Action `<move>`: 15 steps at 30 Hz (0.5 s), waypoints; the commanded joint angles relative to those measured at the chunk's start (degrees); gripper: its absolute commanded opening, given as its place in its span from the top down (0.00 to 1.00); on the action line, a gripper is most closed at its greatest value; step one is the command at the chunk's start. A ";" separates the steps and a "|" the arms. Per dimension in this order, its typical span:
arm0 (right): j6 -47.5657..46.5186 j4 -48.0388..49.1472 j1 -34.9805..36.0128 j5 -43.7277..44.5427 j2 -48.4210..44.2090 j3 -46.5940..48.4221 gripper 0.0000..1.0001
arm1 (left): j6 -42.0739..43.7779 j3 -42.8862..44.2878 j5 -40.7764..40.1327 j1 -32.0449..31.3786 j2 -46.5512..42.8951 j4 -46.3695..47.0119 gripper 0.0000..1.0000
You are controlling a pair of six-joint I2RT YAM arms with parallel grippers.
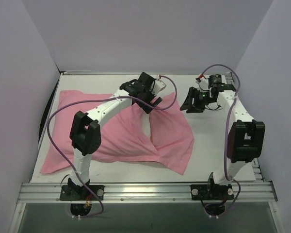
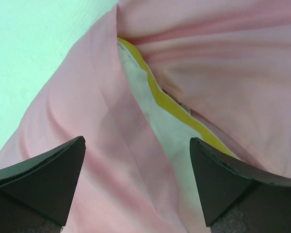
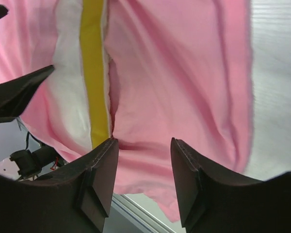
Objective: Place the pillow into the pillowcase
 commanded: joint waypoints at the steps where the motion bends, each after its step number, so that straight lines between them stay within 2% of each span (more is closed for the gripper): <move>1: 6.14 4.45 4.13 0.69 4.38 2.60 0.54 | -3.97 4.75 -3.61 -1.38 3.15 -1.27 0.03; 6: 10.62 9.74 9.22 2.36 8.35 4.10 0.59 | -9.50 5.63 -11.50 -1.82 8.41 -3.63 0.04; 9: 12.99 12.29 11.16 5.52 10.72 4.19 0.59 | -11.53 4.67 -11.27 0.46 11.06 -5.40 0.16; 10: 14.31 13.77 11.60 7.09 11.86 4.01 0.60 | -12.58 3.62 -6.82 2.38 10.89 -5.31 0.29; 12: 15.54 15.10 12.39 7.55 13.01 4.19 0.60 | -11.72 1.59 3.96 4.32 9.58 -5.31 0.43; 13: 16.07 16.24 13.53 7.89 14.14 4.27 0.60 | -9.54 0.54 15.34 5.55 8.61 -5.14 0.65; 15: 17.57 17.91 14.68 8.95 15.29 4.45 0.60 | -7.68 -4.37 24.65 7.84 4.49 -2.17 0.86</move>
